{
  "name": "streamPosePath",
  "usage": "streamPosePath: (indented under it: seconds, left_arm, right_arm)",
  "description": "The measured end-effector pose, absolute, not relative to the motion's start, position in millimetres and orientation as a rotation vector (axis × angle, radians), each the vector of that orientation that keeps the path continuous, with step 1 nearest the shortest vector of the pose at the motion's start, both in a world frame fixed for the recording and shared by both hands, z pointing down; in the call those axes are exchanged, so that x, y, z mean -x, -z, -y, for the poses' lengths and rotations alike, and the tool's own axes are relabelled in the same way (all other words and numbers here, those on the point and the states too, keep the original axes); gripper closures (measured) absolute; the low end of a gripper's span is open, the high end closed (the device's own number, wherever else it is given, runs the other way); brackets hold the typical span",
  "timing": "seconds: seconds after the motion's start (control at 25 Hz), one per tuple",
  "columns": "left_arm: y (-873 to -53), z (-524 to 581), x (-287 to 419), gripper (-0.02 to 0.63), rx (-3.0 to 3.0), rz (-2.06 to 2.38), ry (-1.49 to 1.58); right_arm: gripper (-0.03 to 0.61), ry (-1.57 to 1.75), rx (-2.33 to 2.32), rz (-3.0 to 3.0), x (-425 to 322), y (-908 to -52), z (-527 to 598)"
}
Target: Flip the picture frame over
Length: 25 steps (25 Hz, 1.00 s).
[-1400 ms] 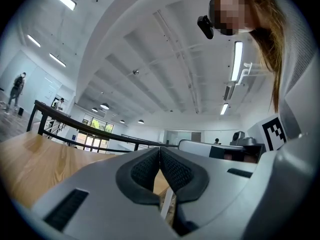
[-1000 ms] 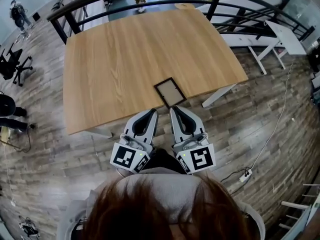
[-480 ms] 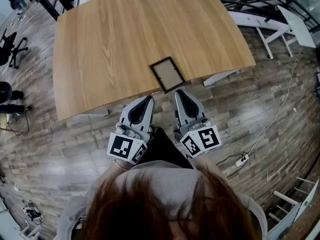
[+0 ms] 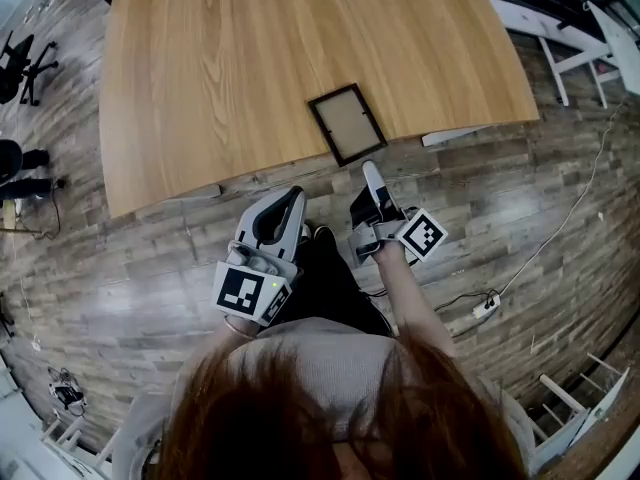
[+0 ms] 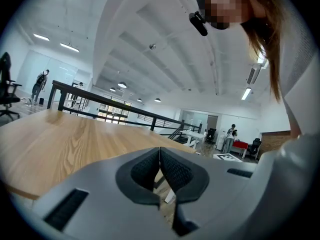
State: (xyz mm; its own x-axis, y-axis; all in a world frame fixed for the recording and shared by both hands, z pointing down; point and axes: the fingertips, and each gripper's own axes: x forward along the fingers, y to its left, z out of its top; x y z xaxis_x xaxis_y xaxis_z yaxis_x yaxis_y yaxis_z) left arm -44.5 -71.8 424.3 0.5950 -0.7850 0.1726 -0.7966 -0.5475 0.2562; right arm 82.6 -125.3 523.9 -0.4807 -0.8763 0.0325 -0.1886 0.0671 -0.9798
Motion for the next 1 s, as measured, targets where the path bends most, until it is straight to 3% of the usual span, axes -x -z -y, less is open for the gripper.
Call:
streamPosePath:
  seconds: [0.52,0.72,1.0]
  left_arm:
    - [-437.2,70.6,56.1,0.606,-2.492,1.301,-0.105]
    - [-436.9,68.8,58.3,0.606,-2.492,1.296,-0.108]
    - [-440.3,67.2,63.9,0.606,-2.475,1.301,-0.115]
  right_arm:
    - [0.432,1.567,1.084,-1.536,-82.2,-579.2,152.4]
    - [0.379,1.608,1.114,-1.53,-81.5,-591.7,157.1]
    - [0.373,1.649,1.105,-1.505,-72.6,-604.1,175.1]
